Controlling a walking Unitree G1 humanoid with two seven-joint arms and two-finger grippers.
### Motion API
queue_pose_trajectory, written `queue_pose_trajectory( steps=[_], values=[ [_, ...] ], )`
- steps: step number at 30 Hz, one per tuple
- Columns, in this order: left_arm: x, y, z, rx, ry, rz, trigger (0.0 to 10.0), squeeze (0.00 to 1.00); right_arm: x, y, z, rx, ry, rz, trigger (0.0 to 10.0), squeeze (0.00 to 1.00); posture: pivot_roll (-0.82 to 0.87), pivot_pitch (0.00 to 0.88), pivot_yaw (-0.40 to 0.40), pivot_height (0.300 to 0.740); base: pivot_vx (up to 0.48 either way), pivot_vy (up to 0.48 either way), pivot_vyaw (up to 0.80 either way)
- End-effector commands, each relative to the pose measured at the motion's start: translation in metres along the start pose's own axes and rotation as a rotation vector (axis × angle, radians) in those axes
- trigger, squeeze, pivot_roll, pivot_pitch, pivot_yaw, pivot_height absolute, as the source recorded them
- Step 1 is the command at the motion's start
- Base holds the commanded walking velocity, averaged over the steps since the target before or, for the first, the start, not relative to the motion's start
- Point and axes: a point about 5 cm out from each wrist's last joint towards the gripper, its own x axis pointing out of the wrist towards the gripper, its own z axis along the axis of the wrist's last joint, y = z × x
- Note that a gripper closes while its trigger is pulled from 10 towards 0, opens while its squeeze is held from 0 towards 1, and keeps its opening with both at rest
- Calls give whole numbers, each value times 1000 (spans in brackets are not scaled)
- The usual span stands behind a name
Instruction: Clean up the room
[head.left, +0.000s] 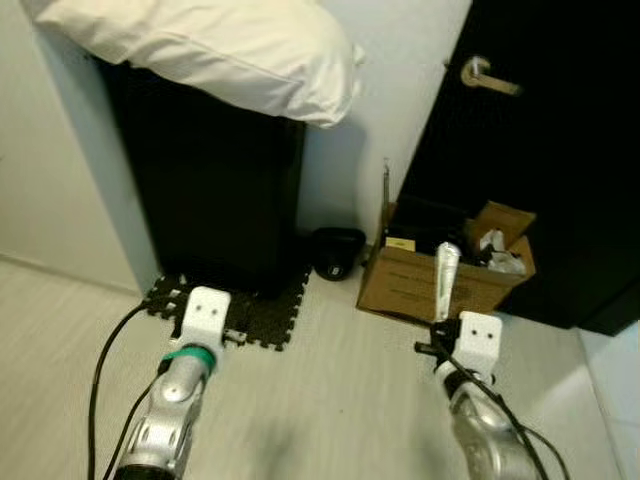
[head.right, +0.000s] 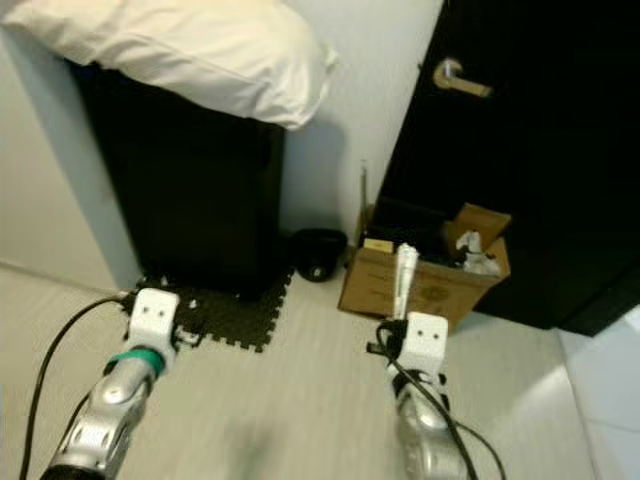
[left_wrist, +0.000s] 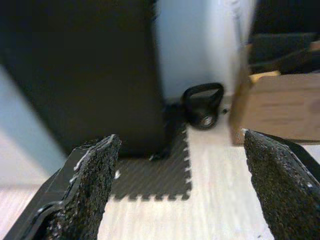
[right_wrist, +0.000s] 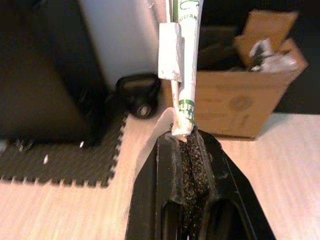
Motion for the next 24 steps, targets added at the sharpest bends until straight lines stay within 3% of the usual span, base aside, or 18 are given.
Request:
queue_pose_trajectory(
  steps=[1, 9, 24],
  values=[
    [-4, -1, -10, 10, 33, -7, 10000, 0, -3, 0, -8, 1, 35, 2, 10000, 0, 52, 0, -30, 740, 0, 0, -800],
    [-10, 8, -11, -2, 33, 8, 10000, 0, 5, 8, -1, 21, 21, 15, 10000, 0, 80, 0, -31, 740, 0, 0, -800],
    [-15, 14, -4, 18, -31, 43, 10000, 0, 1, 12, -7, 43, 23, -4, 10000, 0, 97, 0, -11, 740, 0, 0, -800]
  ],
)
